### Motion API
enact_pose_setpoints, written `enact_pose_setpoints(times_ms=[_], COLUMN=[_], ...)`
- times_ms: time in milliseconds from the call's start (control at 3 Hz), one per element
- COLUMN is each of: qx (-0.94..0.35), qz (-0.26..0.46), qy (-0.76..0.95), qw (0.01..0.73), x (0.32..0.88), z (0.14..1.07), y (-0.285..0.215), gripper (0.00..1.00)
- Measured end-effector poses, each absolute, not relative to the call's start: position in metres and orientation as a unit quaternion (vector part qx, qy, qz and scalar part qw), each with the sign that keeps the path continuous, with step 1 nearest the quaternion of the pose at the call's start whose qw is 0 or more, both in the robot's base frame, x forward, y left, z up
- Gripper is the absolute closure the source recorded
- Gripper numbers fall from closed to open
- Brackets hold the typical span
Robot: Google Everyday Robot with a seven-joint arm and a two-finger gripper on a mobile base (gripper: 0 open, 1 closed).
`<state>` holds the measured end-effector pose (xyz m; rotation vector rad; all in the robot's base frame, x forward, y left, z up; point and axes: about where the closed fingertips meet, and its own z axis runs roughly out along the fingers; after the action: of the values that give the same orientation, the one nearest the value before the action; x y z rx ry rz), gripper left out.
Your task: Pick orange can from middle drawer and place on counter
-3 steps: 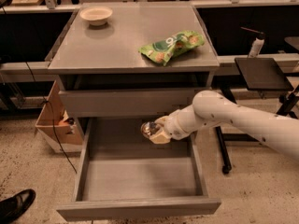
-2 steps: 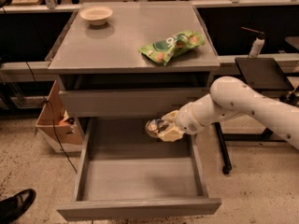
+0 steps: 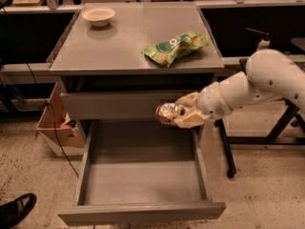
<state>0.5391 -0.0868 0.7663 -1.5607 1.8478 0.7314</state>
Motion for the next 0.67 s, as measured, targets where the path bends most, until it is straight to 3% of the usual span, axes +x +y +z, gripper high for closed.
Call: enact_pose_setpoints(times_ms=[667], qx=[-0.596], qz=[0.265], qy=[0.676], qw=[0.343], x=[0.576], z=[0.851], y=[-0.100], gripper=[1.00])
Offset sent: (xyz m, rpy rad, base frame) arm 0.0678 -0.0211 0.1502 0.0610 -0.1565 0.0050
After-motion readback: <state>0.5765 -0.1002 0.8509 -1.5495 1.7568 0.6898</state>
